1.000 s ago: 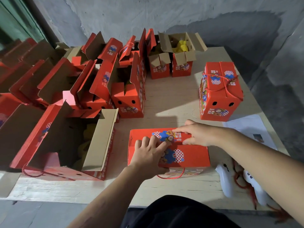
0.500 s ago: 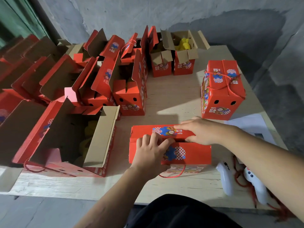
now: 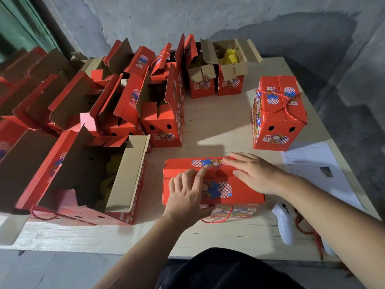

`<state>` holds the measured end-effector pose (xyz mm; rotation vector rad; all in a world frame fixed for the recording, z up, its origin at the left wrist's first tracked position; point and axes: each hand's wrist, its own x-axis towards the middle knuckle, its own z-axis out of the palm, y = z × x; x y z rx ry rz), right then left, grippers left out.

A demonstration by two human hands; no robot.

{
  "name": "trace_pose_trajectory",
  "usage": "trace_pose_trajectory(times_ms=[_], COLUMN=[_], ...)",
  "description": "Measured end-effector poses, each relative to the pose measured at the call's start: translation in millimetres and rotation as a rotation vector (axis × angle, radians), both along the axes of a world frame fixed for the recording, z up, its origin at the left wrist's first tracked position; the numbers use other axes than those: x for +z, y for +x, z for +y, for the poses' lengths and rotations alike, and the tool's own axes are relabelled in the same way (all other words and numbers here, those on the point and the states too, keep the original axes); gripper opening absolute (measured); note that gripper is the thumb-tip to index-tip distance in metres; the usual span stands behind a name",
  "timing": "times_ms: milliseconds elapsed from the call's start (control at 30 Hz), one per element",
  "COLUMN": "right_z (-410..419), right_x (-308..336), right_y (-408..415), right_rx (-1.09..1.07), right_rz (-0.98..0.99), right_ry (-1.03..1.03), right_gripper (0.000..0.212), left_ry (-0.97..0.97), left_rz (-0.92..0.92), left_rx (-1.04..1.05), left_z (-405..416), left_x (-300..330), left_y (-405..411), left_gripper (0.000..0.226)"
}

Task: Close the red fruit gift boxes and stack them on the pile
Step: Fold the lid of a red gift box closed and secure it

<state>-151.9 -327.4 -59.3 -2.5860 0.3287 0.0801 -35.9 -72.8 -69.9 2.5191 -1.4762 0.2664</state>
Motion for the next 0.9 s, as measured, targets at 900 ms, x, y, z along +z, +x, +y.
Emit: trace_pose_trajectory(times_ms=[900], right_z=[41.7], right_x=[-12.2], right_y=[-11.2], right_rx=[-0.089], right_rz=[-0.037], right_ry=[-0.272], right_gripper=[0.061], left_ry=[0.319], left_rz=[0.112], left_rx=[-0.047], left_z=[-19.0], left_x=[9.3], left_y=[80.1], left_gripper=[0.076])
